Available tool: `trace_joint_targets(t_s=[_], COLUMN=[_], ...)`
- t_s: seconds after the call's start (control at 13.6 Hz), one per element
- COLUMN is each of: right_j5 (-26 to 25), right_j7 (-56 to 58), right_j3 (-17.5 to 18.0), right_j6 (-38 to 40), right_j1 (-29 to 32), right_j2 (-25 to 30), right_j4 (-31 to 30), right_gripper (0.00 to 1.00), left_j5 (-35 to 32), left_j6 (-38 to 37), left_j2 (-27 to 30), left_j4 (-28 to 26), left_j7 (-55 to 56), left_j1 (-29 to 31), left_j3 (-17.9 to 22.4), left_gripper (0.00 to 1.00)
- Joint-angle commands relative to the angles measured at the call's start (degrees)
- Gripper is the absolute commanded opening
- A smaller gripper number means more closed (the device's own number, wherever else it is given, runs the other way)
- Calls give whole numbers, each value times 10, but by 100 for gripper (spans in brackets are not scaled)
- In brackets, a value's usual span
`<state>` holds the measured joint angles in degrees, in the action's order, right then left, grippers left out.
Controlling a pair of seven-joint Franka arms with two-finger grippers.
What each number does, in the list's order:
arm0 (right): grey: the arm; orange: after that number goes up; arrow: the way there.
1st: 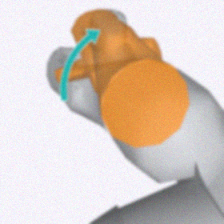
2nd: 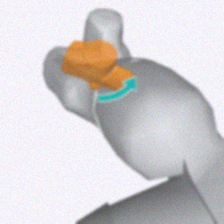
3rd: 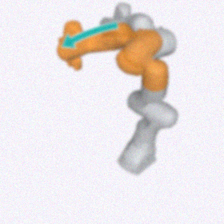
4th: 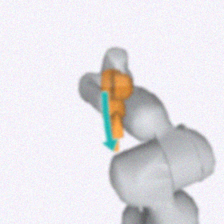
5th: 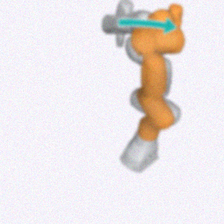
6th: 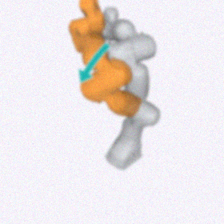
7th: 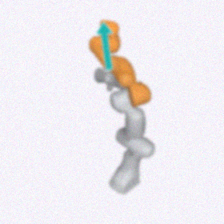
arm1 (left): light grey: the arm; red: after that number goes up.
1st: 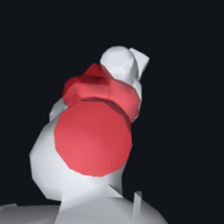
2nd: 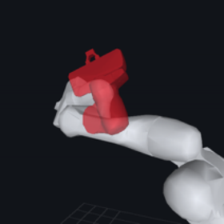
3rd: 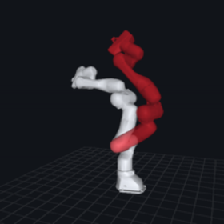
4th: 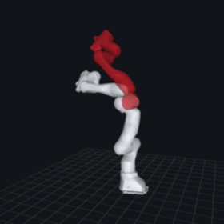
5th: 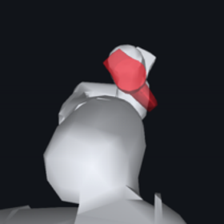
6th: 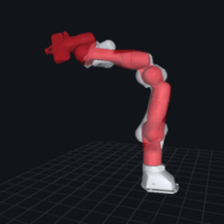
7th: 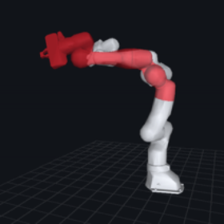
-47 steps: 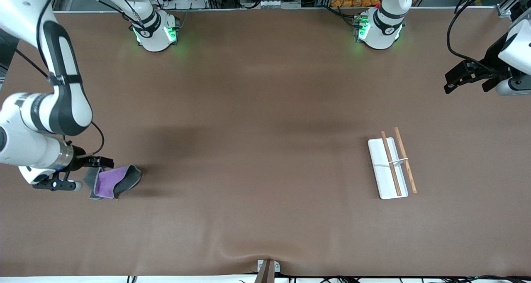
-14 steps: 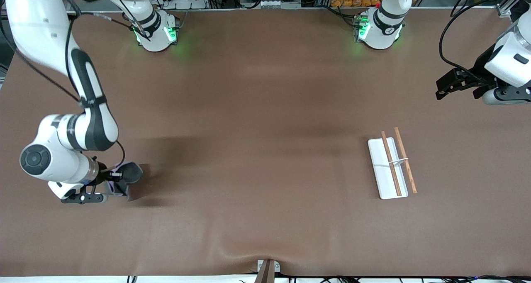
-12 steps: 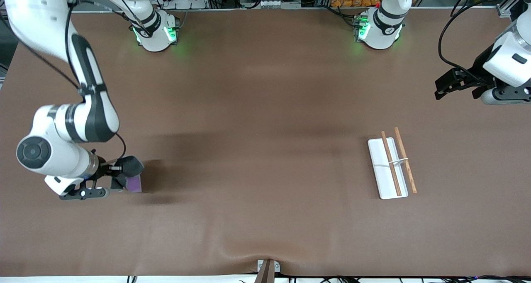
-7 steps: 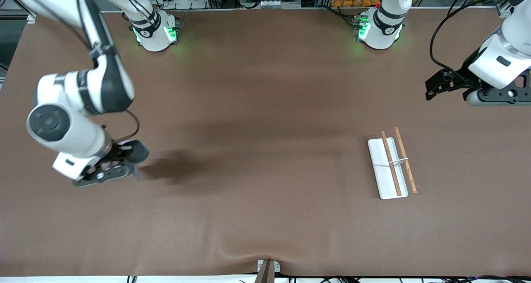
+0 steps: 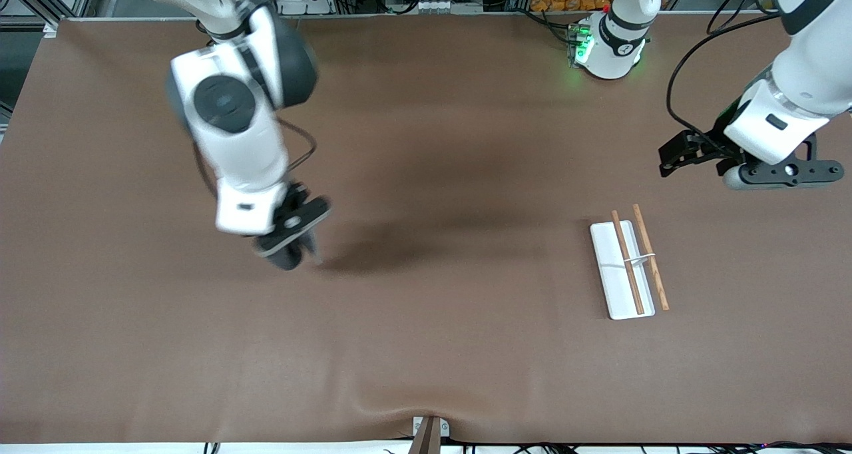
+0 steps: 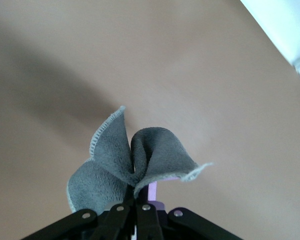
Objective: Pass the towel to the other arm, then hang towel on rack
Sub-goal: 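Lift the towel with the right gripper while the left gripper approaches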
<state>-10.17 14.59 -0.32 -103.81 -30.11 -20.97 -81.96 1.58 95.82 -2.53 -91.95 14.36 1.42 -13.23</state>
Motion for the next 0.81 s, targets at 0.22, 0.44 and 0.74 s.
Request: trace_joint_targets(t_s=[0.22, 0.44, 0.74], right_j5=[-5, -2, 23], right_j7=[57, 54, -1], right_j3=[-6, -6, -6], right_j6=[-38, -93, -145], right_j1=[-93, -121, -138], right_j2=[-14, -29, -40], right_j4=[38, 39, 39], right_gripper=[0, 0, 0], left_j5=[42, 51, 84], left_j6=[34, 43, 73], left_j2=[-40, -79, -122], left_j4=[14, 61, 103], left_j7=[115, 159, 283], left_j1=[-9, -32, -78], left_j3=[-15, -16, -15], left_gripper=[100, 100, 100])
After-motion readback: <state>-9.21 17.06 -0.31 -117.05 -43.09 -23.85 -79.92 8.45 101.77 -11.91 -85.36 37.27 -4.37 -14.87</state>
